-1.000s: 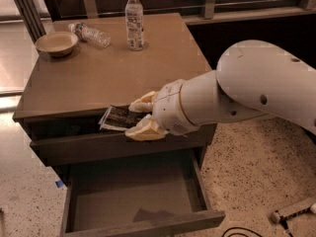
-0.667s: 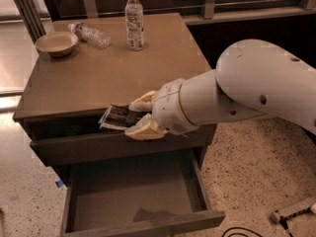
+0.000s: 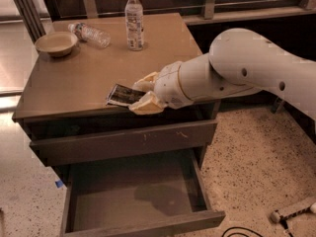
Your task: Pick rxbar chocolate from middle drawer and place on counter
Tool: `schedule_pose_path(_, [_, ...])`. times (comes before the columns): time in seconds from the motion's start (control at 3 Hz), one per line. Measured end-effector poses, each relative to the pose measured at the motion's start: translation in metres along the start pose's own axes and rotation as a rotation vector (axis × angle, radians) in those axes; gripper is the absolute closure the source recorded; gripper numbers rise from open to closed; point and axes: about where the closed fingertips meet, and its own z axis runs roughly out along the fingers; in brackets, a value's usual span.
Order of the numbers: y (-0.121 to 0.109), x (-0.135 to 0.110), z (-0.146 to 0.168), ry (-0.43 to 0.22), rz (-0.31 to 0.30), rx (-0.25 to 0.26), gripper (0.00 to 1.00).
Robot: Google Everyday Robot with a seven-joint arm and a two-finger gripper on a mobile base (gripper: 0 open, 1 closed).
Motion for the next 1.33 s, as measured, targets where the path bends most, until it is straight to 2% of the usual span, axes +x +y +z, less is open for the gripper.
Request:
schedule_pose_path(0.33, [-0.05,0.021,0.019,-0.027,0.032,0.01,1.0])
schedule_pose_path(0.67, [-0.086,0.035,0.03,-0.024,0.06,0.005,1.0])
schedule_pose_path(1.0, [-0.108,0.044,0.034,-0.004,0.083,-0.002,1.0])
schedule_pose_path(1.33, [-0.12,0.051,0.038,0.019,0.096,-0.012,1.0])
